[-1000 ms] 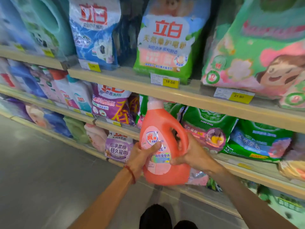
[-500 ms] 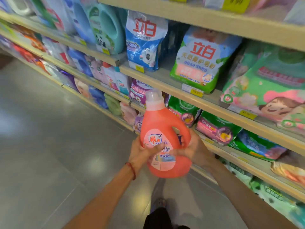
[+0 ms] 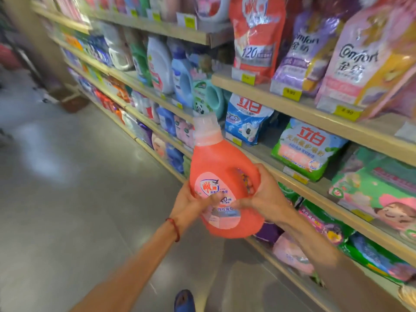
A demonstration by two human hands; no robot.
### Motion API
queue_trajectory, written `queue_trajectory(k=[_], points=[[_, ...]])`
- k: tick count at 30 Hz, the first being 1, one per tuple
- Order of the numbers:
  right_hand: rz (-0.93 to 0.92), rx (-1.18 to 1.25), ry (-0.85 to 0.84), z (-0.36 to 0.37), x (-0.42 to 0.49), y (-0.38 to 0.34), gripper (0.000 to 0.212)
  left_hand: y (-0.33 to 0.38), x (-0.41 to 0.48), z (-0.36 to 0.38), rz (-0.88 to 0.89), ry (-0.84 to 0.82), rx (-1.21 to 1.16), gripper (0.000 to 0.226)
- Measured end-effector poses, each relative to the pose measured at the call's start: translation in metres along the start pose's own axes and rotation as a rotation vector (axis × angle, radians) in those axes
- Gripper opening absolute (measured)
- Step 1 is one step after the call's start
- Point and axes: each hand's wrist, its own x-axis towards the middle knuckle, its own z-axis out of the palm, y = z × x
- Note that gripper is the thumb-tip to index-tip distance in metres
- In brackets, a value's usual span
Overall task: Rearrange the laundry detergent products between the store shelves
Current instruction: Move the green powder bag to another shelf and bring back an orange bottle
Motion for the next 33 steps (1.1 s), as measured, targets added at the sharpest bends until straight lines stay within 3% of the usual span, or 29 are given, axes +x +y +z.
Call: queue_trajectory(k=[5, 13, 16, 24, 33], points=[[-0.055, -0.051, 0.013, 0.041, 0.06, -0.039, 0.1, 0.028, 0.051, -0.06, 0.075, 0.038, 0.054, 0.077], [-0.125, -0.073, 0.043, 0.132, 0.168, -0.086, 0.09, 0.079, 0.146, -0.185, 0.213, -0.004, 0.221, 0.082], [-0.16, -0.057, 0.039, 0.166, 0.207, -0.102, 0.1, 0.092, 0.175, -0.227, 0.222, 0.024, 0.236, 0.087], [-0.15, -0.06, 0.005, 0.236, 0.333, -0.11, 0.085, 0.102, 0.279, -0.322, 0.2, 0.08, 0.322, 0.098], [-0.108, -0.035, -0.042, 0.315, 0.521, -0.126, 0.09, 0.137, 0.438, -0.423, 0.161, 0.124, 0.467, 0.087]])
